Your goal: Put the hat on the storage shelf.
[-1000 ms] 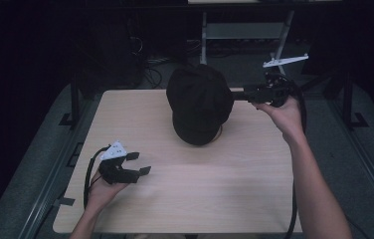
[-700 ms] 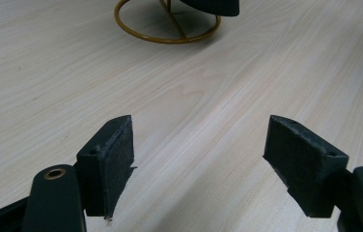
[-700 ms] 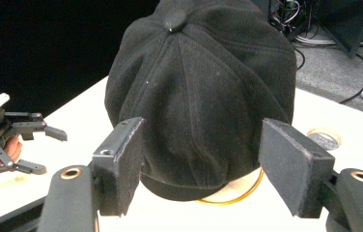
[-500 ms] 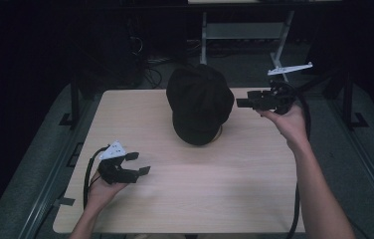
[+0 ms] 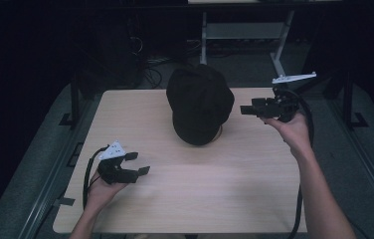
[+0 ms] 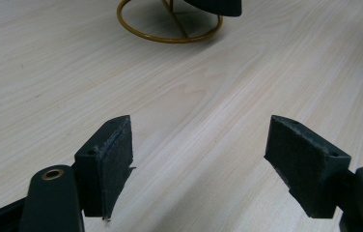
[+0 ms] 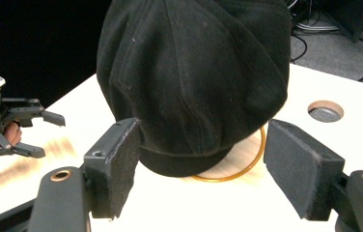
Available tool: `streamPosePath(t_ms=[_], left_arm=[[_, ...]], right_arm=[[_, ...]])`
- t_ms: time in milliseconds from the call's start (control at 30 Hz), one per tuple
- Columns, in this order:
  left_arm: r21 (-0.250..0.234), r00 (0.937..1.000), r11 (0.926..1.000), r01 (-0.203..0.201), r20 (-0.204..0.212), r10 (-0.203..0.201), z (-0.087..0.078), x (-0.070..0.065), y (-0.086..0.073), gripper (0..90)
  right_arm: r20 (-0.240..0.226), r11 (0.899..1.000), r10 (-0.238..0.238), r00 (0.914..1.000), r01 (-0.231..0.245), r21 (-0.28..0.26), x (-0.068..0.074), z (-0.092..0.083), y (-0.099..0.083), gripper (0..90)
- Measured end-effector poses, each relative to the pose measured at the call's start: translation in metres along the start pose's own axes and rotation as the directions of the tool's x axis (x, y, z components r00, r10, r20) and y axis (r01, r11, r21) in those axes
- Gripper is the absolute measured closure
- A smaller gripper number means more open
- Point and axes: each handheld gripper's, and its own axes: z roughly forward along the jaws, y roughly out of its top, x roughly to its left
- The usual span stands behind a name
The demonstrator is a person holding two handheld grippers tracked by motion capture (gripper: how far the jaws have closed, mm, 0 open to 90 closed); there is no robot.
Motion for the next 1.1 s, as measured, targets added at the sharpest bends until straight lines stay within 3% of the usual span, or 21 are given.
streamPosePath(t_ms=[200,533,1100], left_arm=[[0.007,1.0000,1.0000,-0.005,-0.001,0.005,0.001,0.000,0.000,24.4],[0.011,1.0000,0.9999,0.003,-0.002,-0.003,0.002,-0.002,-0.001,24.4],[0.012,1.0000,0.9999,0.005,0.002,-0.005,0.002,-0.002,-0.002,24.4]], right_arm=[[0.002,1.000,0.023,0.9997,-0.023,0.000,-0.005,-0.005,-0.012,27.4],[0.008,1.000,0.020,0.9998,-0.020,0.021,-0.007,-0.011,-0.028,27.5],[-0.016,0.998,0.053,0.9984,-0.053,0.025,-0.010,-0.018,-0.061,27.3]])
